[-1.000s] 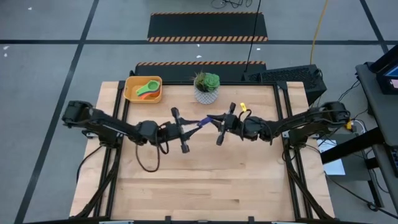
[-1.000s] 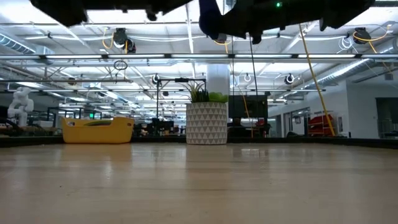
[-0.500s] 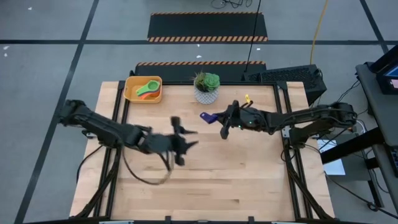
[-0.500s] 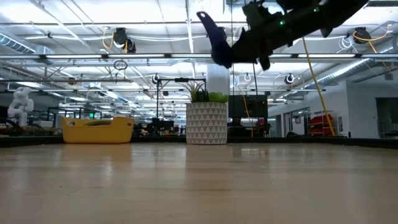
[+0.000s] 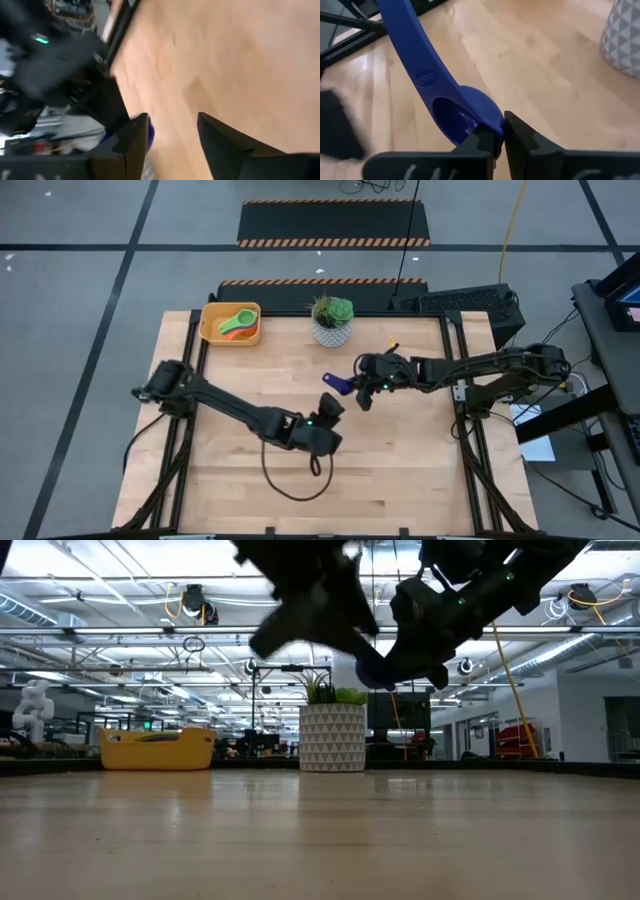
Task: Nest measuring cups in basket
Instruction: Stack the violet measuring cup on top of the green measuring cup in the yellow bin
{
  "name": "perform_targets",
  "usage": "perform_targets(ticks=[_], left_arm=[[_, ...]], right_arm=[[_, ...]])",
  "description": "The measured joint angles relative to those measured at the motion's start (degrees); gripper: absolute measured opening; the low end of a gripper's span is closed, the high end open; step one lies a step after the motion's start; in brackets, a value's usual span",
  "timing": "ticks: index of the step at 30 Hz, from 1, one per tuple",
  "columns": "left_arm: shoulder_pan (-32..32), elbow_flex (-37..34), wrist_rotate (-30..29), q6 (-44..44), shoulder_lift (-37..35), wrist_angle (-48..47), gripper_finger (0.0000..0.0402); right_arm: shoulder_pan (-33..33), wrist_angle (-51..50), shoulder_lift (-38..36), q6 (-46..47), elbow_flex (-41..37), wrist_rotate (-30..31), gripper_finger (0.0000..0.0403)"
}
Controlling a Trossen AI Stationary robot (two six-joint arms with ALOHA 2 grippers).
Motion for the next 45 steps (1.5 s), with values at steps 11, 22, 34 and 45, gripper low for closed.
perform_targets(ticks=[11, 22, 34, 45], left_arm=[[2.61, -0.04, -5.90, 17.42, 8.16, 8.75, 0.0219], [7.36, 0.12, -4.95, 22.77, 8.57, 6.74, 0.0149], [6.79, 0.00, -5.59, 26.54, 8.49, 8.72, 0.0012], [6.68, -0.07, -6.79, 21.05, 8.49, 8.56, 0.0010]], right_arm=[[0.09, -2.28, 0.02, 2.75, 0.00, -1.65, 0.0011], [0.02, -2.60, 0.13, 3.17, 0.00, -2.82, 0.0012], [0.07, -2.09, 0.09, 2.29, 0.00, -4.34, 0.0026], [0.09, -1.08, 0.02, -0.50, 0.00, -4.44, 0.0051]])
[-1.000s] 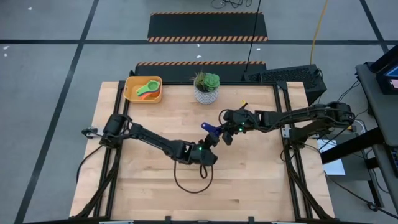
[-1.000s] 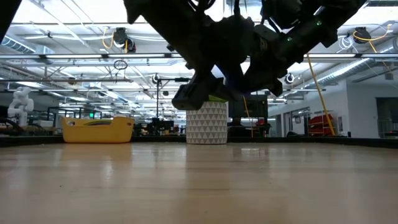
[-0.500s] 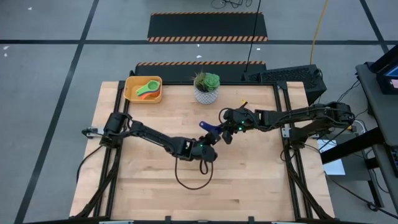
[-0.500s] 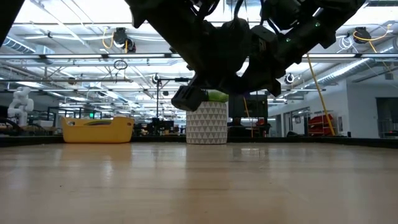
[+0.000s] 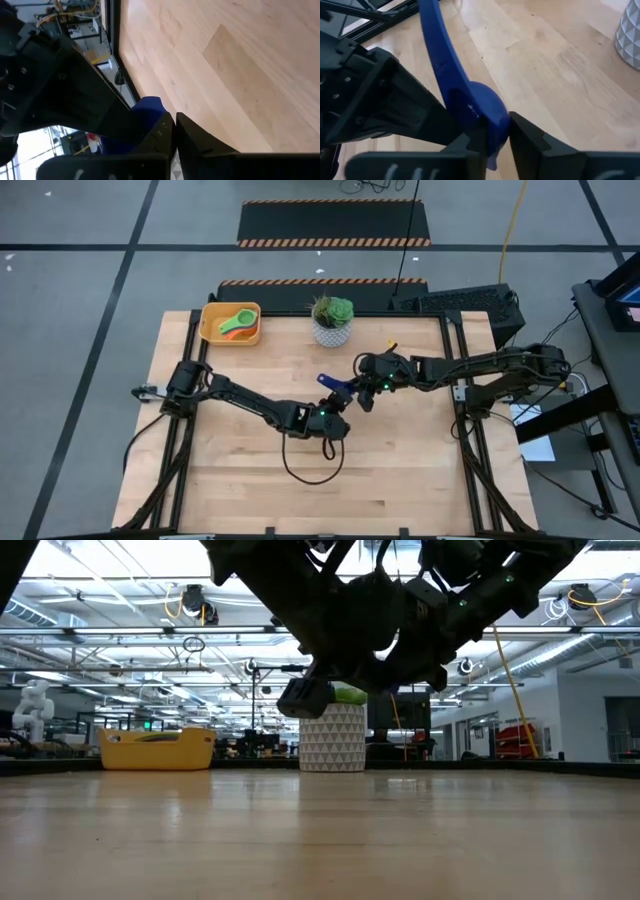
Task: Nest measuring cups in basket
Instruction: Stack the violet measuring cup on top of the green measuring cup in the yellow bin
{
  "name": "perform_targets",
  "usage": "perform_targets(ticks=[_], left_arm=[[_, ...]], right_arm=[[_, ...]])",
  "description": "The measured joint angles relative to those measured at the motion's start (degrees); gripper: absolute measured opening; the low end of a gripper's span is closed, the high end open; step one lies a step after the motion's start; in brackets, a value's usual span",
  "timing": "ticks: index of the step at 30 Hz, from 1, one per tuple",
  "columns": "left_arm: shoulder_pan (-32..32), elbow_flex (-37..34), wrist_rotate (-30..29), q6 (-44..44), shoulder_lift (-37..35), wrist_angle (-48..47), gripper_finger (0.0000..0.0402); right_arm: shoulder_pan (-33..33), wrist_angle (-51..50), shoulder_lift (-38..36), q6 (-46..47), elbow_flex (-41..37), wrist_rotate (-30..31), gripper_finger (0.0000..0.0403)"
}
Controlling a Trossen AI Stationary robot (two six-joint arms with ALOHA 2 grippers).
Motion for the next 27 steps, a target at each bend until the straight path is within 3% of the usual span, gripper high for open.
perform_targets(ticks=[8, 14, 23, 27], left_arm=[[-0.09, -0.09, -0.78, -6.70, -0.59, -2.32, 0.0009], [-0.09, -0.04, -0.80, -15.55, -3.41, -7.86, 0.0006], [-0.13, -0.61, -0.01, -28.58, -11.29, -22.39, 0.0006], [0.31, -4.89, 0.07, -34.35, -17.84, -26.60, 0.0005]], right_arm=[[0.05, 0.70, -0.59, -1.91, 0.00, 1.37, 0.0128], [0.00, 0.20, -4.58, -4.32, 0.04, 6.35, 0.0168], [0.12, -6.04, -11.71, -5.81, -0.04, 8.65, 0.0178], [0.60, -10.73, -14.65, -5.82, -0.09, 11.29, 0.0178]])
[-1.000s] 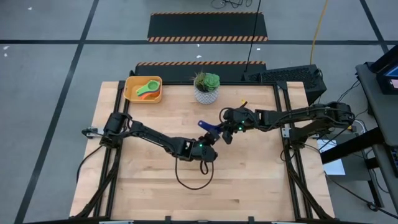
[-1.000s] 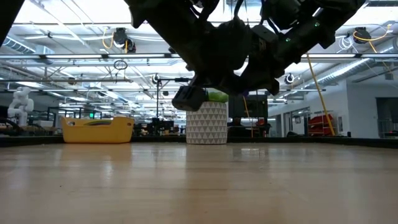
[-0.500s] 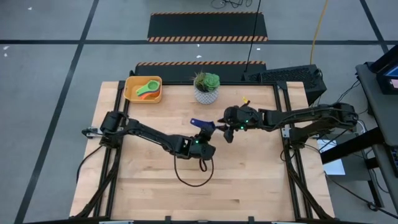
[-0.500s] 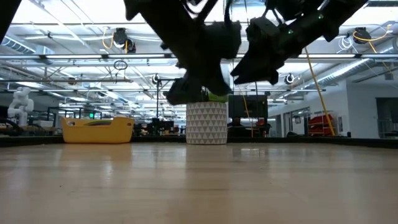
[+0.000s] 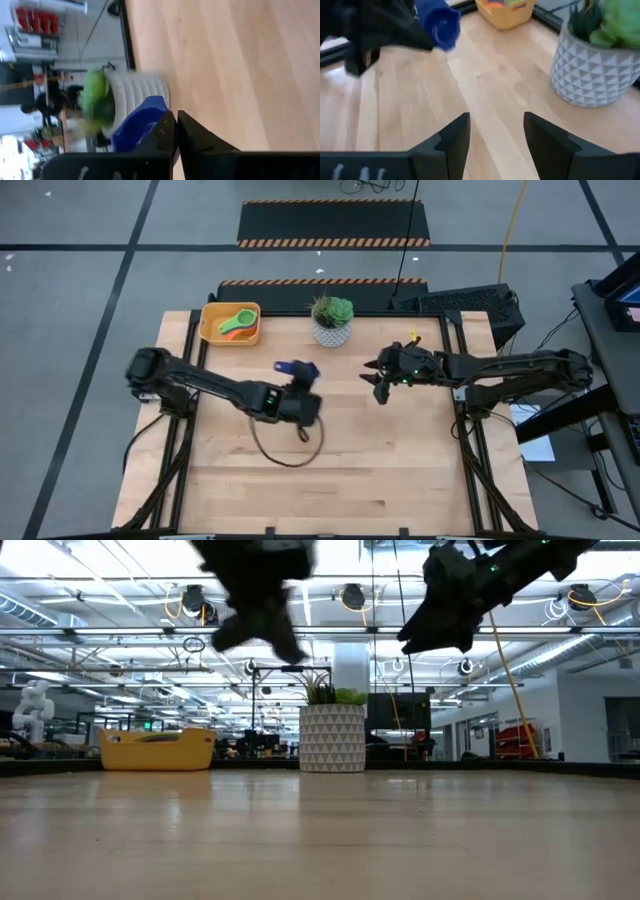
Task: Nest measuring cups in basket
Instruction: Stack the violet measuring cup on top of the green measuring cup in the yellow bin
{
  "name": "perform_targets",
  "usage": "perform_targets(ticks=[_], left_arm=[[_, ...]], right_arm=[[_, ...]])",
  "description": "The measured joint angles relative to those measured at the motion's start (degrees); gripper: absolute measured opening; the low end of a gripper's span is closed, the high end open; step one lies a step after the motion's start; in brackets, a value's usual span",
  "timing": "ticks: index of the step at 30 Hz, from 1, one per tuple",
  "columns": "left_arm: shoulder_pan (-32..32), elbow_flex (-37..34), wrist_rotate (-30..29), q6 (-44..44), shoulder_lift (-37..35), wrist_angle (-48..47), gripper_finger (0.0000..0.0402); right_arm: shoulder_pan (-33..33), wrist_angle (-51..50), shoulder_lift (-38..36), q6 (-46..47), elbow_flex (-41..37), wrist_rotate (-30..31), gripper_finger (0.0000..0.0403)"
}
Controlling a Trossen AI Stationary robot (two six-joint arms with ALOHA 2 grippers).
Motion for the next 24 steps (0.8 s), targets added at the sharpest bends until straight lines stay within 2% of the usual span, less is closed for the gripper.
perform_targets(ticks=[5, 9, 15, 20, 24], left_arm=[[0.87, -11.30, -0.17, -4.75, -12.96, 0.81, 0.0006], [4.97, -19.87, -0.33, -7.35, -23.52, 3.37, 0.0005], [17.86, -29.51, 0.26, -7.79, -34.58, 9.96, 0.0009], [31.19, -35.53, 9.04, -4.51, -38.35, 20.06, 0.0005], [41.52, -37.97, 15.22, -3.61, -38.66, 22.35, 0.0010]], right_arm=[[1.23, -2.32, -3.09, 0.24, 0.03, 1.06, 0.0178], [2.05, -2.43, -3.83, 0.27, 0.02, 1.04, 0.0178], [2.07, 0.93, -3.02, 0.26, 0.11, 0.94, 0.0178], [2.09, 1.08, -2.11, -0.65, 0.10, 0.78, 0.0178], [2.09, 1.01, -1.87, -1.22, 0.06, 0.79, 0.0178]])
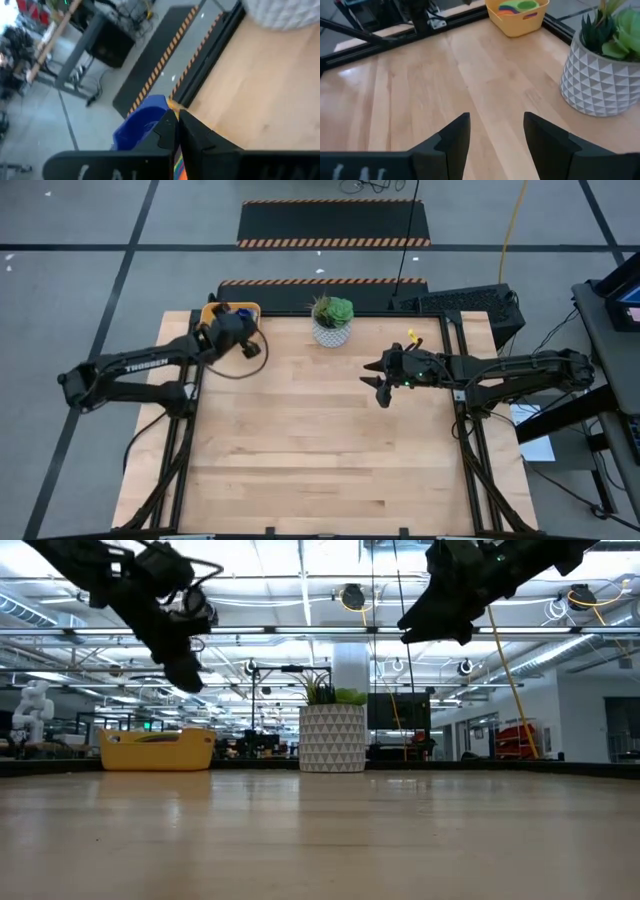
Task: Nest measuring cups in basket
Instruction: Stack the violet measuring cup on top of the green measuring cup in the yellow bin
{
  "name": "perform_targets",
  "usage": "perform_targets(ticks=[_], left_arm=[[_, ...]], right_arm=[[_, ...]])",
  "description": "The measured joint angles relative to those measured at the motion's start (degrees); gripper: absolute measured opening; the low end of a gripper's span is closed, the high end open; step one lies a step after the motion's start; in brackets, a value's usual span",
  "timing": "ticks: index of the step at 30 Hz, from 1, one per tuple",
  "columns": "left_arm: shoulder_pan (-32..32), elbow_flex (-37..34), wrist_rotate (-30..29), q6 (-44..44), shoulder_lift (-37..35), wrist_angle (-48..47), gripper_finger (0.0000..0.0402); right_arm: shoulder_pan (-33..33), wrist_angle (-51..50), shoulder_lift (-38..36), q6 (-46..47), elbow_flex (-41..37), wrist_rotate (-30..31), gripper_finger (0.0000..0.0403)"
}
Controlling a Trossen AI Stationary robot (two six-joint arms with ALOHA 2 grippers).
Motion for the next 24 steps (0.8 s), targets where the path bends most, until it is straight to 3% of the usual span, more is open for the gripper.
perform_targets(ticks=[5, 11, 17, 24], left_arm=[[8.52, -1.12, 8.28, 4.12, 2.41, 4.73, 0.0012], [13.36, -2.21, 13.54, 7.47, 9.08, 10.48, 0.0009], [14.48, -2.31, 14.40, 8.97, 15.65, 11.62, 0.0016], [16.82, -2.29, 14.40, 9.01, 17.20, 12.14, 0.0034]], right_arm=[[0.00, 0.06, 0.00, -0.96, -0.04, 0.02, 0.0178], [0.00, 1.91, 0.00, -1.36, -0.04, -0.02, 0.0178], [0.04, 2.27, 0.00, -1.32, -0.03, -0.12, 0.0178], [0.37, 2.28, 0.00, -1.34, -0.02, -0.19, 0.0178]])
